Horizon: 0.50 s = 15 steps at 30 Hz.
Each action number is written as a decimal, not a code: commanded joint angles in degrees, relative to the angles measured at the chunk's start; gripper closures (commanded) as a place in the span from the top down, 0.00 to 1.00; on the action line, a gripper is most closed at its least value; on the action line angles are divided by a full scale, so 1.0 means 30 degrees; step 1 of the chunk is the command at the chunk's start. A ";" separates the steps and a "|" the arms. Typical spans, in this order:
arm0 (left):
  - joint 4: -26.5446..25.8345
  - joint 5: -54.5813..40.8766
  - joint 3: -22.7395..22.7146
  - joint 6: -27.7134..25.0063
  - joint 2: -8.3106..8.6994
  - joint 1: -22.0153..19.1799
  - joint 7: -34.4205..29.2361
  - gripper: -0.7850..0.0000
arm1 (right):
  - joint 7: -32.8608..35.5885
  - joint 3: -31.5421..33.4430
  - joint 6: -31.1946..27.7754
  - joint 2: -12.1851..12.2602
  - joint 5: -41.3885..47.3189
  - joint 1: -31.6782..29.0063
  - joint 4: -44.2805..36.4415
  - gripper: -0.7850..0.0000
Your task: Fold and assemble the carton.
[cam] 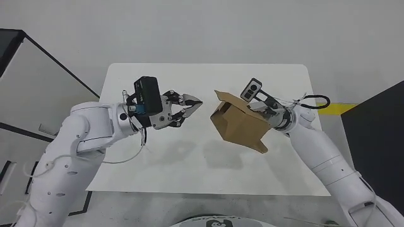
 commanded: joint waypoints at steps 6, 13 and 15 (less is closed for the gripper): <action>-0.1097 0.2165 -0.0030 -0.0853 0.0008 -0.0438 0.0255 0.00 | -0.0536 -0.0111 0.0591 -0.0041 0.0377 -0.0257 -0.0212 0.00; -0.2274 0.8133 0.0162 -0.1150 -0.0002 -0.0717 0.1660 0.00 | -0.0955 -0.0138 0.2500 -0.0107 0.0844 -0.0427 -0.0026 0.00; -0.2317 0.8435 0.0154 -0.1026 -0.0001 -0.0699 0.1661 0.00 | -0.1026 -0.0088 0.2459 -0.0116 0.0860 -0.0412 0.0026 0.00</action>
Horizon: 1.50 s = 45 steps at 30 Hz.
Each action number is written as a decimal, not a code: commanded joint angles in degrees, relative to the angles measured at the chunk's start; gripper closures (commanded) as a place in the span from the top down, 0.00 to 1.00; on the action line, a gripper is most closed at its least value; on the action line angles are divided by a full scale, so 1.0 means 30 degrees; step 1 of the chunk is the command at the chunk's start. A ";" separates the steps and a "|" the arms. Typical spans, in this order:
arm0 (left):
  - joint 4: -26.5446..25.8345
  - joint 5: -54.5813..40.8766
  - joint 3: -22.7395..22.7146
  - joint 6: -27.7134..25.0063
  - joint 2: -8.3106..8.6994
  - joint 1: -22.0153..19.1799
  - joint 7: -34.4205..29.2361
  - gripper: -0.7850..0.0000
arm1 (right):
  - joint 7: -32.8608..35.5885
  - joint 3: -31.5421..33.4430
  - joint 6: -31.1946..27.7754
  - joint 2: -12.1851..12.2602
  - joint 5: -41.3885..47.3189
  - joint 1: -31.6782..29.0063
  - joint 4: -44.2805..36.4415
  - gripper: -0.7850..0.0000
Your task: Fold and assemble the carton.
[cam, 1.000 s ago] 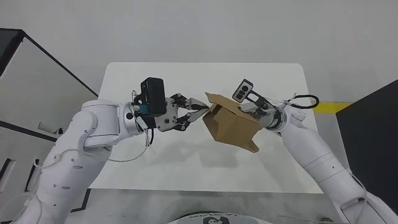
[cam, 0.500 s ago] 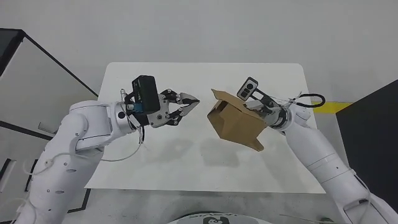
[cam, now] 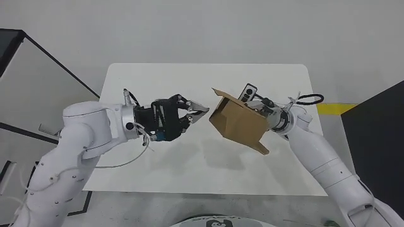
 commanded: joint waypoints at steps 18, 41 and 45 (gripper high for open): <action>-0.1005 0.3866 0.0660 0.0959 -0.0003 -0.0293 0.1830 0.00 | -0.1250 -0.0111 0.0184 -0.0209 -0.0401 -0.0346 -0.0095 0.00; -0.0256 0.5030 0.3626 0.1018 -0.0306 -0.1967 0.1760 0.00 | -0.0667 -0.0116 0.0604 -0.0556 -0.0812 0.0036 0.0402 0.00; -0.0255 0.5062 0.3675 0.1055 -0.0323 -0.2130 0.1602 0.00 | -0.0573 0.0014 0.0617 -0.0589 -0.0802 0.0081 0.0605 0.00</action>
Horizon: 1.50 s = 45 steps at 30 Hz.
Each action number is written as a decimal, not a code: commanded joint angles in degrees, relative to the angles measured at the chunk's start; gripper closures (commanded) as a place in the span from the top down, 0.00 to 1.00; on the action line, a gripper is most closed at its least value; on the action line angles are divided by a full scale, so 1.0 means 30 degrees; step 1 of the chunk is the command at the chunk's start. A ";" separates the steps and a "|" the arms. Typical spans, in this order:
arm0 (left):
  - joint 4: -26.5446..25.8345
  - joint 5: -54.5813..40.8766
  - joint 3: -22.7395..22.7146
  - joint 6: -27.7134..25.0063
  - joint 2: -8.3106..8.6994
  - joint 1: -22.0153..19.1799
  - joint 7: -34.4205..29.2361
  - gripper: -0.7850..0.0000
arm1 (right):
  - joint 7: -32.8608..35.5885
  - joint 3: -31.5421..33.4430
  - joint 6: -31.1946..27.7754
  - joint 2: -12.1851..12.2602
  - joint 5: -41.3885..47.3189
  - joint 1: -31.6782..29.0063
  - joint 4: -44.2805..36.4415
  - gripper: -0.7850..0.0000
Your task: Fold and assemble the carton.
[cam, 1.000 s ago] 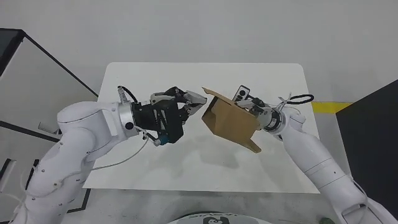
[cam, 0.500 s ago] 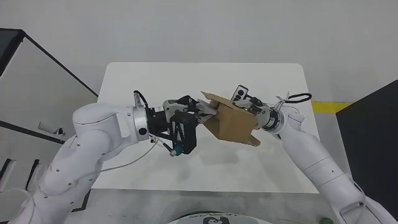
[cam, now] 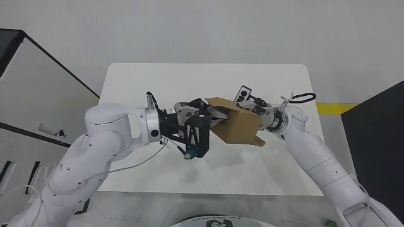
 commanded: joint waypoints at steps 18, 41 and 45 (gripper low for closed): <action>0.0108 0.0233 0.0763 -0.0230 -0.0109 -0.0670 -0.0571 0.00 | 0.0131 0.0166 0.0115 -0.0202 -0.0104 0.0003 0.0337 0.00; 0.0209 -0.0573 0.0248 -0.0341 -0.0091 -0.0914 -0.0399 0.00 | 0.0560 0.0347 -0.0316 -0.0382 -0.0623 0.0098 0.0423 0.00; 0.0074 -0.0737 -0.0257 -0.0356 -0.0029 -0.0770 -0.0481 0.00 | 0.0635 0.0506 -0.0389 -0.0374 -0.0659 0.0066 0.0438 0.00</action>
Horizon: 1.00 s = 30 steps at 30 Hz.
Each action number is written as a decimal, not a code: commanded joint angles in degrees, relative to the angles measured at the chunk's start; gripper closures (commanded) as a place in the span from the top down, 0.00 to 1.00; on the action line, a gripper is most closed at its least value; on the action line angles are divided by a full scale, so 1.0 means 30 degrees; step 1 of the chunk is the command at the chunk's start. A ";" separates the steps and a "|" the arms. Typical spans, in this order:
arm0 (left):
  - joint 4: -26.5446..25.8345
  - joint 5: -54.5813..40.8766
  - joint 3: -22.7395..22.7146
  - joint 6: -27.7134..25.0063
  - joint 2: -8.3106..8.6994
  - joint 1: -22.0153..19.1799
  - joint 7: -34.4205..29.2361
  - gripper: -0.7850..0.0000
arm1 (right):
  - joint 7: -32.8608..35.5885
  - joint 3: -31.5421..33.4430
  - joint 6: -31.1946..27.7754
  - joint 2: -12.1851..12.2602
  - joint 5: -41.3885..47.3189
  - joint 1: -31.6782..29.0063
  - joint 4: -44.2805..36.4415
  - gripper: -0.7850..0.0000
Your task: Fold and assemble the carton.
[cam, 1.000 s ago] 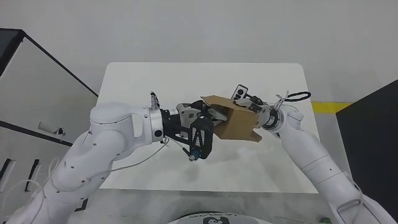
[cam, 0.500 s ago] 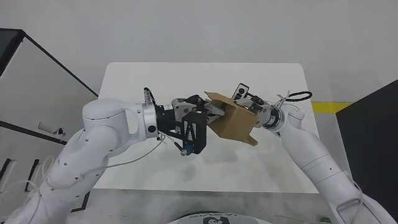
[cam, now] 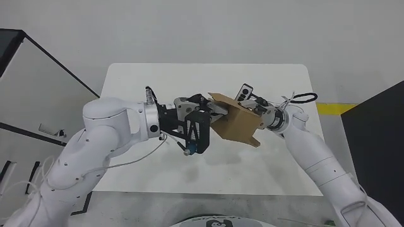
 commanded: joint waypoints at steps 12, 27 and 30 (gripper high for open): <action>-0.0221 0.0030 0.0561 -0.0384 -0.0009 0.0137 0.0108 0.00 | -0.0091 -0.0010 0.0092 -0.0027 -0.0156 -0.0108 -0.0269 0.00; -0.0125 0.0014 0.0234 -0.0220 0.0010 -0.0015 -0.0016 0.00 | -0.0085 0.0260 0.0007 -0.0053 -0.0107 -0.0331 -0.0165 0.00; -0.0140 -0.0010 0.0454 -0.0385 0.0008 0.0096 0.0112 0.00 | -0.0099 0.0295 0.0017 -0.0064 -0.0141 -0.0400 -0.0207 0.00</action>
